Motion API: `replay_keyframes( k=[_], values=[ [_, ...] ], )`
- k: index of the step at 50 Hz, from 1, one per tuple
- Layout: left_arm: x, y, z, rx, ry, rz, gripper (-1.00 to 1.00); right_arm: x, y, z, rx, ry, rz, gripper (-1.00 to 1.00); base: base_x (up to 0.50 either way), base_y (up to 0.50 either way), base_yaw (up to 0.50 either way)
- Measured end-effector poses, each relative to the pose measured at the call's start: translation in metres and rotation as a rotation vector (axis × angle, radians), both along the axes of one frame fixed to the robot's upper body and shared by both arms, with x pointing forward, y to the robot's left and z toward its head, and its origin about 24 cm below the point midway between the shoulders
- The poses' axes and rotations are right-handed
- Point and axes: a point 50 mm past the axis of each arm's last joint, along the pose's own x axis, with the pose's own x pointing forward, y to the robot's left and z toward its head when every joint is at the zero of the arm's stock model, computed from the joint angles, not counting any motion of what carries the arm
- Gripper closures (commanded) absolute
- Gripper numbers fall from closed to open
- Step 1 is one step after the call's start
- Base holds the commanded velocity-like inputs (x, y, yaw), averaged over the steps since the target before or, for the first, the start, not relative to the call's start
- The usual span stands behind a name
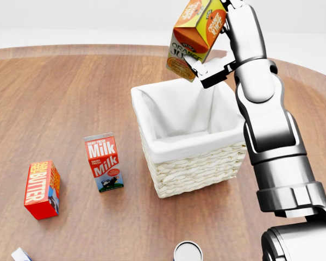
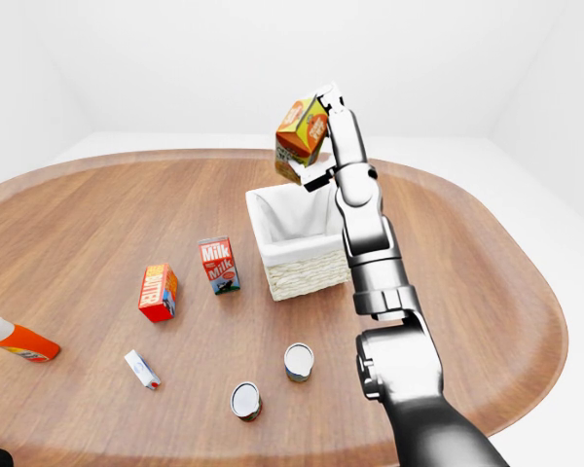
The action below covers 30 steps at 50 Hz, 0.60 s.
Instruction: Pick up the orange juice, and put it in the basket.
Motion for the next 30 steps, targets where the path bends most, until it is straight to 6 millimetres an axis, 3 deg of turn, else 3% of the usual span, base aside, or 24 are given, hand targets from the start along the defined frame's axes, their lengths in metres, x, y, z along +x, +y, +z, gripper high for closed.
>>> replay_keyframes(
  k=[30],
  values=[
    [0.0000, 0.0000, 0.0000, 0.000, 0.000, 0.000, -1.00, 0.0064, -0.0003, -0.0036, -0.072, 0.038, -0.027, 1.00, 0.00, 0.00, 0.00]
  ],
)
